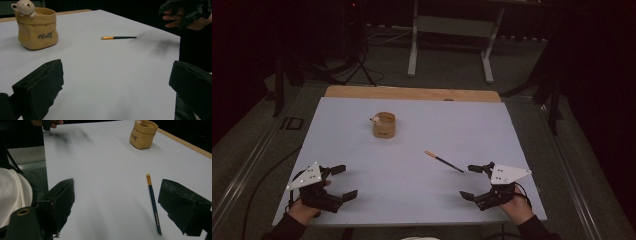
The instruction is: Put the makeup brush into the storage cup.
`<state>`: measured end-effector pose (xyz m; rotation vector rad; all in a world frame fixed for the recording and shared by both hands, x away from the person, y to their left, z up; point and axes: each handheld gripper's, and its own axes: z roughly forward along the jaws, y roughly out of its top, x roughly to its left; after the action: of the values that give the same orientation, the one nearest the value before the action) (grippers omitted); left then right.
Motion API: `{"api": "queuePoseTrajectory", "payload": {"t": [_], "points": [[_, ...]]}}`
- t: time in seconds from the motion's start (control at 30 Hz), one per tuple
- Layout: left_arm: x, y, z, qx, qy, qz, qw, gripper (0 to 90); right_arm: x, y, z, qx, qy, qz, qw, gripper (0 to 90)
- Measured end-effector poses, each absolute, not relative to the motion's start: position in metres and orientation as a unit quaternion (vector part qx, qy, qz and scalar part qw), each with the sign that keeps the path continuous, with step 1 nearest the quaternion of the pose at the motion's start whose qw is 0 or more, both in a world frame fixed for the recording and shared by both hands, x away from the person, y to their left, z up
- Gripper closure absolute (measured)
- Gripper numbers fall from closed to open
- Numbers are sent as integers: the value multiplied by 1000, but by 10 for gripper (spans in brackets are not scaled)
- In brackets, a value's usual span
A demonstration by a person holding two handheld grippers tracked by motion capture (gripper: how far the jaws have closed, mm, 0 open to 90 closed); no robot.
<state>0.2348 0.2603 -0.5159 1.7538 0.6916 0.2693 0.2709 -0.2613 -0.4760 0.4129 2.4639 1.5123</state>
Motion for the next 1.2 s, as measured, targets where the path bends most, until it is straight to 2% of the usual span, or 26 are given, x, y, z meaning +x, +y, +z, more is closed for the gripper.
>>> {"api": "queuePoseTrajectory", "payload": {"t": [0.1,0.27,0.6,0.8,1.2], "points": [[234,261,-515,749,296,119,581,1,271,-260,-471,157,845,498,119,131],[234,260,-515,751,293,120,579,1,269,-263,-460,161,831,506,164,122],[234,260,-515,752,293,120,578,1,272,-263,-434,159,826,513,170,113],[235,260,-515,752,295,118,578,1,281,-259,-421,159,840,495,153,109],[235,259,-515,752,295,117,578,1,305,-249,-417,178,854,466,145,109]]}}
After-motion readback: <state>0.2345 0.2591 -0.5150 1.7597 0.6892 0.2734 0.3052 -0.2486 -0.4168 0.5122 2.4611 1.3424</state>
